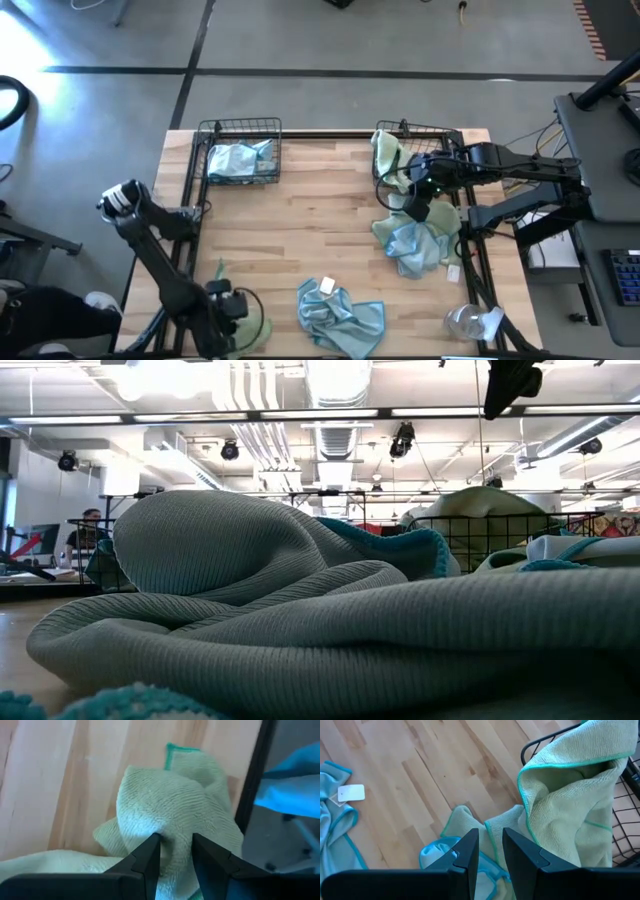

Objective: Sort microfiber towel by color & place in baskets
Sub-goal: Put the green microfiber towel into the right wire basket

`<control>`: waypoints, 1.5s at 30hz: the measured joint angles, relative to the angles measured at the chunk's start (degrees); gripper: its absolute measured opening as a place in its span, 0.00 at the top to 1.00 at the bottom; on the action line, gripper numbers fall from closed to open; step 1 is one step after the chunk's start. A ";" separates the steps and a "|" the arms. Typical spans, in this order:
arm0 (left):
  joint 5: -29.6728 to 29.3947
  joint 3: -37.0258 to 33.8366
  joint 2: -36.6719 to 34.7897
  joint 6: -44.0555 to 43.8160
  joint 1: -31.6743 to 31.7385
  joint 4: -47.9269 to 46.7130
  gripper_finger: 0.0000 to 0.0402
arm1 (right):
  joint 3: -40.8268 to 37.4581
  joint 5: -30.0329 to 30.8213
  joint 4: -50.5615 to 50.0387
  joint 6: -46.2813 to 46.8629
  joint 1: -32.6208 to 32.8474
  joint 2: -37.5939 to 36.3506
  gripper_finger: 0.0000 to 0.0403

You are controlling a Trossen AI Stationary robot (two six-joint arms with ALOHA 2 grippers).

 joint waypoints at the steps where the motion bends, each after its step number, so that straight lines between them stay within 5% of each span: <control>1: -0.02 1.10 1.27 0.28 -0.06 -0.65 0.76 | -0.02 0.01 0.00 0.00 -0.02 0.00 0.80; 12: -0.10 7.69 11.51 -0.64 0.23 -9.24 0.77 | 0.00 0.00 -0.07 -0.04 -0.01 0.00 0.80; 24: -14.19 13.10 7.33 1.50 3.16 -22.59 0.98 | -0.02 0.02 -0.02 -1.05 -0.02 0.00 0.80; 30: -20.73 12.22 2.94 5.32 6.71 -22.98 0.99 | -0.01 0.04 0.17 -2.06 -0.02 0.00 0.80; 37: -10.96 11.69 2.22 4.18 4.38 -17.99 0.99 | -0.02 0.02 0.15 -3.19 0.00 0.00 0.80; 45: -13.08 12.91 2.60 -6.37 0.22 -17.18 0.92 | -0.02 0.02 0.11 -4.08 -0.02 0.00 0.80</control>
